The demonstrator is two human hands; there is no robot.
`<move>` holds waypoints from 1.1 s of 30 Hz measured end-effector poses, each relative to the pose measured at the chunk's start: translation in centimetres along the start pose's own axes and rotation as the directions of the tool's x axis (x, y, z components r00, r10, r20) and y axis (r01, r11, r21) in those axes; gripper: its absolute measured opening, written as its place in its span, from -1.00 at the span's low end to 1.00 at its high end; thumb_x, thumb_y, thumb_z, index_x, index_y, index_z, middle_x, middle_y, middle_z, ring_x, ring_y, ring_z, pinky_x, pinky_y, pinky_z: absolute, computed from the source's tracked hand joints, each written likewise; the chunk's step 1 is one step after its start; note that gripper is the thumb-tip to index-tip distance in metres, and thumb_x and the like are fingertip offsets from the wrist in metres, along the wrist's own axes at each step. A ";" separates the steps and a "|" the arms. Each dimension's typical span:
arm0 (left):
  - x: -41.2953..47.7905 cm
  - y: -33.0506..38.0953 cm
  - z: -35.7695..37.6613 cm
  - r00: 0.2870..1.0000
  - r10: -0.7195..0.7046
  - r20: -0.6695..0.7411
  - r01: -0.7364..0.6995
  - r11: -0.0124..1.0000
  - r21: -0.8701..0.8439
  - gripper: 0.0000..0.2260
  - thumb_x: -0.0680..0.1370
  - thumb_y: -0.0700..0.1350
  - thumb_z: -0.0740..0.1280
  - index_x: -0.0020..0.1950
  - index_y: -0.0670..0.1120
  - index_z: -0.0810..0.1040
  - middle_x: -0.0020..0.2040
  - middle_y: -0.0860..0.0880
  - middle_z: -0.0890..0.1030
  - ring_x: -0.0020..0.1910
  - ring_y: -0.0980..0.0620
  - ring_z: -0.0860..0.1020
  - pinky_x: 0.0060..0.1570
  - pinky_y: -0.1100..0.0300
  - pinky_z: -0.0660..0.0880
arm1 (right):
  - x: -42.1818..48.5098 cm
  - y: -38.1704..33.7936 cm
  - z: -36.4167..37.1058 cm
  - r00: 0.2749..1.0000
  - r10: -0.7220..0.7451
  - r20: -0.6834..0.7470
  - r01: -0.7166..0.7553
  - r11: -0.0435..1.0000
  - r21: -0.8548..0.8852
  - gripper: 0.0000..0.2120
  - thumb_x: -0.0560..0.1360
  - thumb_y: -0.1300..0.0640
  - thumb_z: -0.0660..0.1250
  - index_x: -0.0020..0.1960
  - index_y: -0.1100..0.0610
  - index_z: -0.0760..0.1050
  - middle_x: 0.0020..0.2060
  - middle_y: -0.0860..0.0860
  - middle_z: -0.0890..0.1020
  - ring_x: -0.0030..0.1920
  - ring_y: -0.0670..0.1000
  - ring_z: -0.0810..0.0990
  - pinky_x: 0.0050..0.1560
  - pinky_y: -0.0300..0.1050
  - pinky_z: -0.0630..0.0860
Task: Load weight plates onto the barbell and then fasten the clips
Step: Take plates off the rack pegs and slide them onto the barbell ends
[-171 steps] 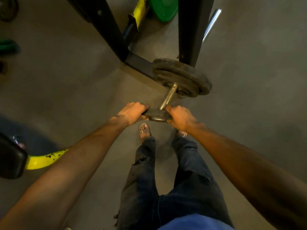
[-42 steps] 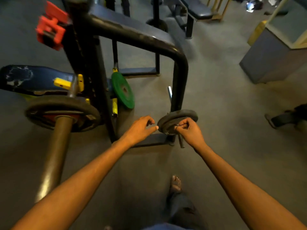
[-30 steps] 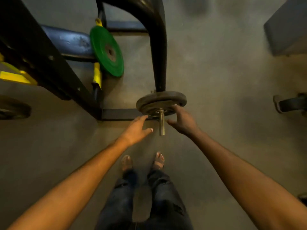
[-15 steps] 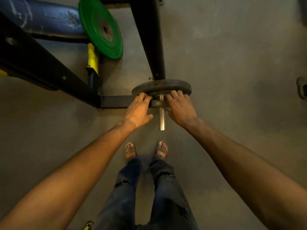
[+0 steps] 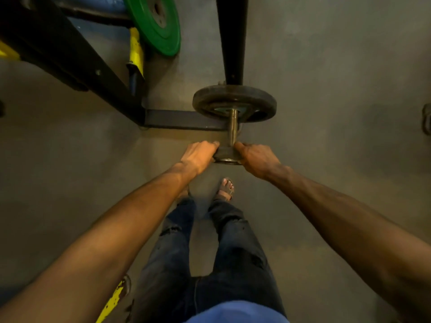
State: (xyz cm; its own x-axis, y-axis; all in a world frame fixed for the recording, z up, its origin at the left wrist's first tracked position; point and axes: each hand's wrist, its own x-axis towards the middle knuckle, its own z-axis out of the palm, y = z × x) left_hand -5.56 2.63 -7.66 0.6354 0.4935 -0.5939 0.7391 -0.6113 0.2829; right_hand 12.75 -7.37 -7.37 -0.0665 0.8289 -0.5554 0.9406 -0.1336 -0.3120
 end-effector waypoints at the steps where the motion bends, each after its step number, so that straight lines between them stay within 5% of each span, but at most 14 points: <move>1: -1.3 -0.1 0.5 1.000 0.017 0.016 -0.017 1.000 -0.019 -0.74 0.56 -0.11 0.34 0.24 -0.04 0.46 0.08 -0.14 0.64 0.06 -0.17 0.64 0.00 -0.01 0.53 | -0.8 -0.7 0.4 0.999 -0.003 0.032 0.003 1.000 0.000 -0.73 0.63 0.11 0.22 0.32 0.01 0.32 -0.01 0.09 0.63 -0.13 0.11 0.64 -0.11 0.11 0.64; 7: -12.3 -2.2 1.7 1.000 0.027 0.005 -0.026 0.991 -0.130 -0.81 0.54 -0.04 0.35 0.12 0.00 0.45 0.03 -0.10 0.66 0.01 -0.17 0.65 -0.05 0.00 0.53 | -5.9 -7.3 0.1 0.988 -0.133 0.084 0.134 0.991 -0.003 -0.78 0.58 0.04 0.29 0.19 0.05 0.39 0.01 0.09 0.66 -0.04 0.17 0.66 -0.04 0.16 0.62; 12: -22.9 -5.7 1.3 0.981 -0.062 -0.184 0.009 0.961 -0.275 -0.81 0.58 -0.02 0.32 0.14 -0.06 0.44 0.08 -0.09 0.58 0.08 -0.13 0.57 -0.10 0.09 0.39 | -9.0 -16.3 -3.2 0.957 -0.289 0.001 0.288 0.957 0.042 -0.80 0.57 0.03 0.31 0.17 0.05 0.47 -0.03 0.09 0.67 -0.06 0.16 0.65 -0.05 0.13 0.59; 15: -30.8 -8.2 1.2 0.934 -0.100 -0.344 -0.038 0.928 -0.371 -0.70 0.61 0.06 0.26 0.26 -0.08 0.45 0.14 -0.08 0.55 0.14 -0.08 0.52 0.09 0.04 0.47 | -11.2 -22.1 -4.9 0.917 -0.396 -0.052 0.398 0.917 0.035 -0.80 0.56 0.03 0.34 0.17 0.01 0.49 -0.02 0.02 0.64 -0.05 0.06 0.62 -0.04 0.07 0.57; 21: -47.3 -11.9 0.0 0.760 -0.198 -0.619 -0.077 0.919 -0.388 -0.63 0.63 0.13 0.22 0.33 -0.07 0.44 0.15 -0.02 0.53 0.15 0.00 0.50 0.12 0.11 0.46 | -16.5 -35.7 -7.8 0.797 -0.593 -0.114 0.602 0.796 0.067 -0.78 0.54 -0.08 0.34 0.16 -0.07 0.48 -0.08 -0.15 0.58 -0.12 -0.13 0.56 -0.09 -0.07 0.55; 33: -63.8 -22.5 -2.7 0.632 -0.219 -0.743 -0.134 0.914 -0.383 -0.57 0.58 0.15 0.27 0.36 -0.05 0.49 0.22 0.08 0.58 0.23 0.05 0.52 0.21 0.05 0.46 | -20.1 -55.0 -8.5 0.710 -0.662 -0.240 0.682 0.731 0.004 -0.62 0.49 -0.29 0.28 0.14 -0.05 0.52 -0.23 -0.07 0.64 -0.23 -0.08 0.60 -0.19 0.12 0.56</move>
State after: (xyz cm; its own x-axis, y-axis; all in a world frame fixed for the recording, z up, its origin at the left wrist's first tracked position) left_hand -62.09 -13.42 25.87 0.4060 0.9057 0.1223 0.6762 -0.3877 0.6264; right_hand -34.86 -12.06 27.51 -0.5896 0.8077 -0.0031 0.6412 0.4658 -0.6098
